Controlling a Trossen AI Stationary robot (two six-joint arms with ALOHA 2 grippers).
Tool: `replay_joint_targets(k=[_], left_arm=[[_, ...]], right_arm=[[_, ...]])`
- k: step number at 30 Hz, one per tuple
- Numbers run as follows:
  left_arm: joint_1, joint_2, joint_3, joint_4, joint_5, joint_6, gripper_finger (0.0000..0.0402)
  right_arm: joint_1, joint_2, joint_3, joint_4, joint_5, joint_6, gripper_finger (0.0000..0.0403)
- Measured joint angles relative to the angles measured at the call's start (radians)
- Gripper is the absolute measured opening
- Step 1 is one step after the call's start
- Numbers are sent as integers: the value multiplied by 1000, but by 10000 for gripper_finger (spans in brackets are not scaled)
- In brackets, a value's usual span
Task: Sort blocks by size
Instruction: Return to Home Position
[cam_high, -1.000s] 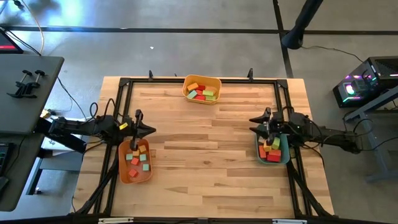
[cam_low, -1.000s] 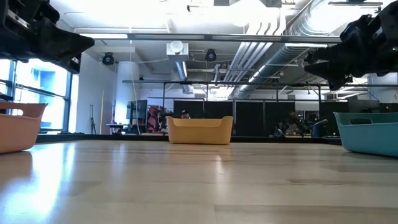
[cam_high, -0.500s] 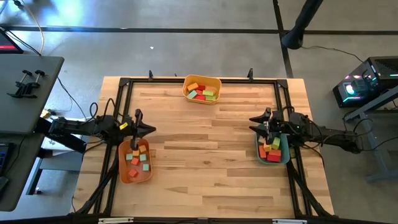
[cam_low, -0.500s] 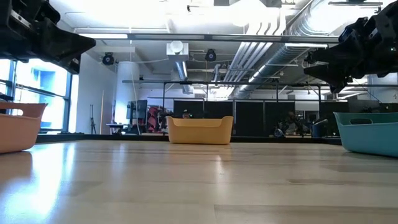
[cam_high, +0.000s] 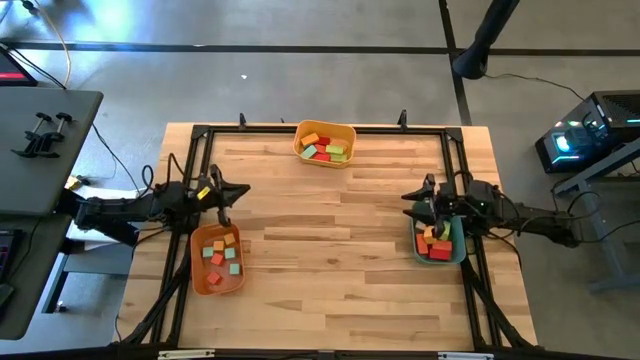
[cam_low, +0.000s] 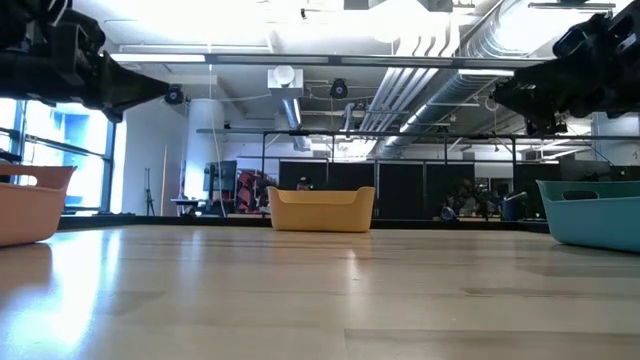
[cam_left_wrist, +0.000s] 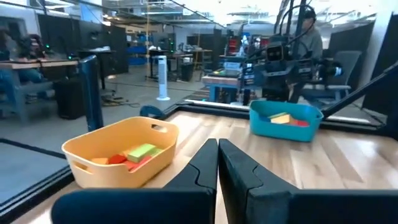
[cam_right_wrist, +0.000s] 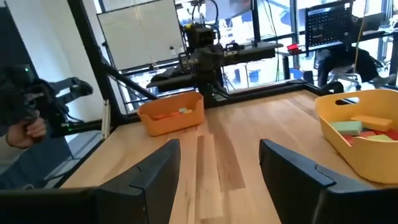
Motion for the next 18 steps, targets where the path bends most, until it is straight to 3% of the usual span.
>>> replay_joint_targets(k=[4,11,18], left_arm=[[5,1,0,-3,32,-24,0],[5,2,0,-34,239,-50,0],[5,2,0,-33,245,-49,0]], right_arm=[[0,4,0,-11,2,-16,214],[0,4,0,-11,20,-12,214],[0,4,0,-11,20,-11,214]])
